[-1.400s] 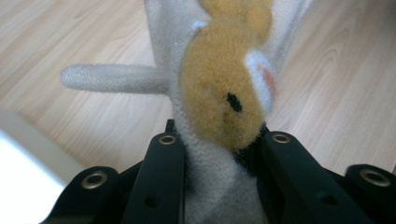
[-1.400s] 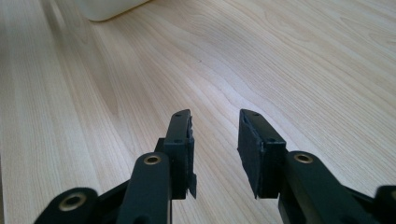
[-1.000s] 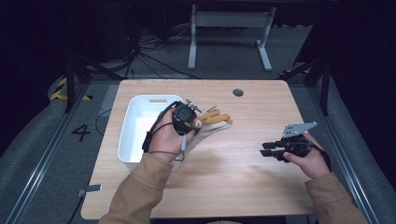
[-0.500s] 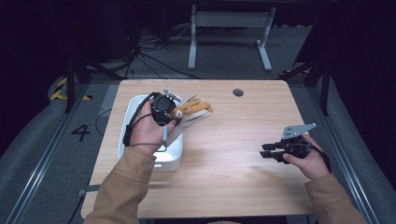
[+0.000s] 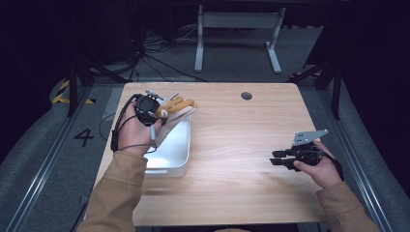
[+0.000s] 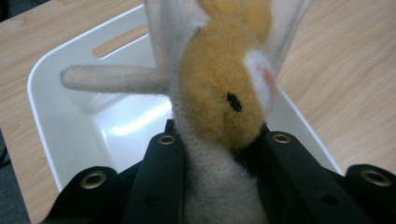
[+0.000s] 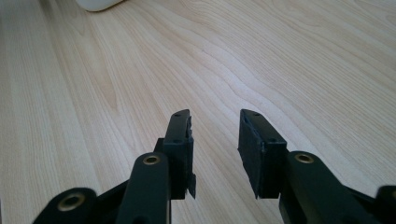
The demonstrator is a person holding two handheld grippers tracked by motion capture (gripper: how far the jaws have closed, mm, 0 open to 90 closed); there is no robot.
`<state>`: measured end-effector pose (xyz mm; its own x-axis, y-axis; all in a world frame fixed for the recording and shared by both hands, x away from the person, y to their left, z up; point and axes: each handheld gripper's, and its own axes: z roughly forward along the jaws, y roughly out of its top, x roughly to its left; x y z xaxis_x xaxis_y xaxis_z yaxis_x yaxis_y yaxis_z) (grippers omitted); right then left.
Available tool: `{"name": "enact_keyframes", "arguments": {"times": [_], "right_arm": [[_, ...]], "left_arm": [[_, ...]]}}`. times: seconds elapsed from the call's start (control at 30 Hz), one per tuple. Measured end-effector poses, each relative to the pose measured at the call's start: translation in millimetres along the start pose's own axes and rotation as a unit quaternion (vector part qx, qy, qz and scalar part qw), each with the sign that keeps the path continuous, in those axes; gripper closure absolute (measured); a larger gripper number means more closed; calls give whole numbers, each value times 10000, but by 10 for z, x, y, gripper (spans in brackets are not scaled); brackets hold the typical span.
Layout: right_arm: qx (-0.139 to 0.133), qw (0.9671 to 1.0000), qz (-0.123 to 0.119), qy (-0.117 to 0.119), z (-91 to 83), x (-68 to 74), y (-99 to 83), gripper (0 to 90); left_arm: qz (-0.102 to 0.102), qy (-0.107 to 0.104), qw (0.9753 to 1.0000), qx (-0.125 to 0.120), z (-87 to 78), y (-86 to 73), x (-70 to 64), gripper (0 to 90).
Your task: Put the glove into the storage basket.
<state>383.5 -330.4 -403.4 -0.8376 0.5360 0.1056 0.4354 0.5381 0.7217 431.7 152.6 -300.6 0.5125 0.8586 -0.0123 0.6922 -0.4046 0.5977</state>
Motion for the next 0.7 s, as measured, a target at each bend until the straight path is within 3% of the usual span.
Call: {"name": "enact_keyframes", "arguments": {"times": [0.2,0.37,0.7], "right_arm": [[-5,10000,14,0,-8,-1,-11,651],[-6,10000,-6,19,-2,1,-4,648],[-37,10000,-40,68,12,13,38,641]], "left_arm": [[-119,138,9998,108,75,-24,70,767],[-358,178,9991,122,130,-63,86,768],[-877,393,9945,408,335,-105,58,768]]}}
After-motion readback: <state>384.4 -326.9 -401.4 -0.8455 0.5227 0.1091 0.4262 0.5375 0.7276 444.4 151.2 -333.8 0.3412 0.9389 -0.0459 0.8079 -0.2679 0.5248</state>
